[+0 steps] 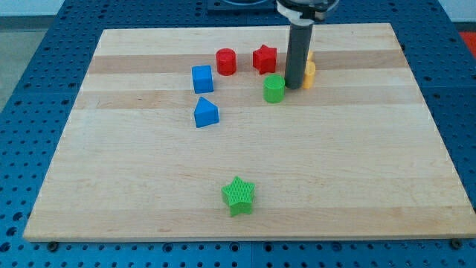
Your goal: Push the green circle towards center
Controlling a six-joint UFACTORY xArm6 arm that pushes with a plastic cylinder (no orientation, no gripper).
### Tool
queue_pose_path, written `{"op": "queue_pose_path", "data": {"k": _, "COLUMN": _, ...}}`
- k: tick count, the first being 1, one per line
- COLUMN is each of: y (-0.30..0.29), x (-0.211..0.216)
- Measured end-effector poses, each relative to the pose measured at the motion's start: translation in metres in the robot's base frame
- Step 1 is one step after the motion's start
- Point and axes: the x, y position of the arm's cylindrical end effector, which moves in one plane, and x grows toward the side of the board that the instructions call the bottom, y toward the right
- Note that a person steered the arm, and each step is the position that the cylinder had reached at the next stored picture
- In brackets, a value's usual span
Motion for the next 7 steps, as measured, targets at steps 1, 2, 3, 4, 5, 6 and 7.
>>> {"op": "queue_pose_path", "data": {"k": 1, "y": -0.001, "x": -0.007}}
{"op": "queue_pose_path", "data": {"k": 2, "y": -0.029, "x": -0.007}}
{"op": "queue_pose_path", "data": {"k": 3, "y": -0.059, "x": -0.006}}
{"op": "queue_pose_path", "data": {"k": 4, "y": -0.059, "x": -0.006}}
{"op": "queue_pose_path", "data": {"k": 5, "y": -0.058, "x": -0.006}}
{"op": "queue_pose_path", "data": {"k": 6, "y": -0.037, "x": -0.007}}
{"op": "queue_pose_path", "data": {"k": 7, "y": -0.028, "x": -0.010}}
